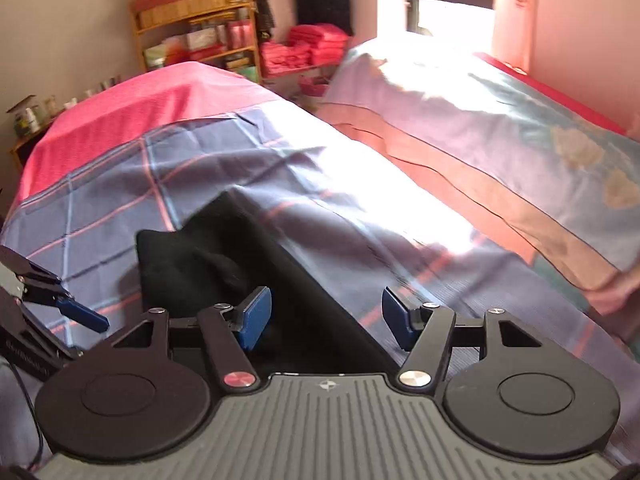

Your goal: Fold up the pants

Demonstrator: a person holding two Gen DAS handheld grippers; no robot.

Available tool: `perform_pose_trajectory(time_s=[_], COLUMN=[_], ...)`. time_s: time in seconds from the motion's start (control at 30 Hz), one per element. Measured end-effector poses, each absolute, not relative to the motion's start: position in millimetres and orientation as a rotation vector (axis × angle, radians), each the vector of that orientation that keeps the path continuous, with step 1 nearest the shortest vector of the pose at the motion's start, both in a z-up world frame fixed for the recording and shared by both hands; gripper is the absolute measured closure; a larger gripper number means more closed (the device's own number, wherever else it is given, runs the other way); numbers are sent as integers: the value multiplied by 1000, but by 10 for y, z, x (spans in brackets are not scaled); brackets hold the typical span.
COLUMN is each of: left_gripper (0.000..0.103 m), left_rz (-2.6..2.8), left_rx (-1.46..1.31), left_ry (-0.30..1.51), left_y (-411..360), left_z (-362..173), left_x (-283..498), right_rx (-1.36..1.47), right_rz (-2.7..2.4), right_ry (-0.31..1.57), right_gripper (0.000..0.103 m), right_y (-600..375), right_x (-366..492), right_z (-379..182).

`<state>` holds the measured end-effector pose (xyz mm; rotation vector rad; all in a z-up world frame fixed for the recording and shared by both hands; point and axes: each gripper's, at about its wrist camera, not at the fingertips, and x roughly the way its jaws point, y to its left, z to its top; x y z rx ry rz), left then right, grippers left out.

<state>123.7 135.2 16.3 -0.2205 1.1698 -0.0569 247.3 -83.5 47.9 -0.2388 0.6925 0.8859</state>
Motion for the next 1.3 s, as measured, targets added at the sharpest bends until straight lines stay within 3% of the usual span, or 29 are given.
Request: perform_pose_trajectory(time_s=[0.13, 0.2, 0.23, 0.27, 0.37, 0.53, 0.6, 0.63, 0.67, 0.7, 0.9, 1.1, 1.13, 1.17, 1.23, 1.3], left_gripper=[0, 0, 0, 0, 0, 0, 0, 0, 0, 0, 0, 0, 0, 0, 0, 0], left_rz=[-31, -22, -17, -12, -8, 2, -13, -22, -30, -39, -121, -214, -195, -183, -196, -184], left_rx=[-220, -231, -237, -242, -257, -257, -255, -247, -237, -227, -165, -108, -91, -79, -54, -31], left_ry=[1164, 1165, 1165, 1165, 1157, 1153, 1130, 1115, 1102, 1091, 1031, 1082, 1114, 1151, 1133, 1141], left_y=[1459, 1516, 1550, 1574, 1633, 1667, 1668, 1668, 1663, 1646, 1341, 807, 757, 737, 694, 631], left_z=[168, 149, 141, 136, 141, 172, 251, 297, 343, 385, 557, 255, 120, -10, -66, -61], left_x=[1117, 1078, 1057, 1042, 999, 1023, 1049, 1073, 1117, 1165, 1658, 2190, 2275, 2343, 2343, 2326], right_rx=[-305, -333, -346, -368, -287, -362, -280, -239, -193, -147, -4, 170, 229, 311, 345, 273], right_rz=[925, 938, 947, 938, 979, 918, 864, 839, 826, 815, 591, 417, 369, 298, 118, 65], right_ry=[709, 757, 784, 761, 630, 748, 746, 734, 714, 703, 728, 929, 912, 905, 827, 738], right_gripper=[45, 66, 93, 97, 97, 95, 74, 52, 38, 36, 36, 43, 63, 103, 102, 71], right_y=[-171, 54, 138, 191, 184, 293, 121, -9, -166, -343, -1549, -2604, -2855, -3142, -3500, -3599], right_x=[2637, 2688, 2696, 2674, 2629, 2733, 2744, 2728, 2694, 2645, 2187, 2017, 2061, 2100, 2005, 1810], right_z=[295, 139, 83, 92, 349, 51, 180, 281, 381, 464, 546, -68, -130, -140, -5, 163])
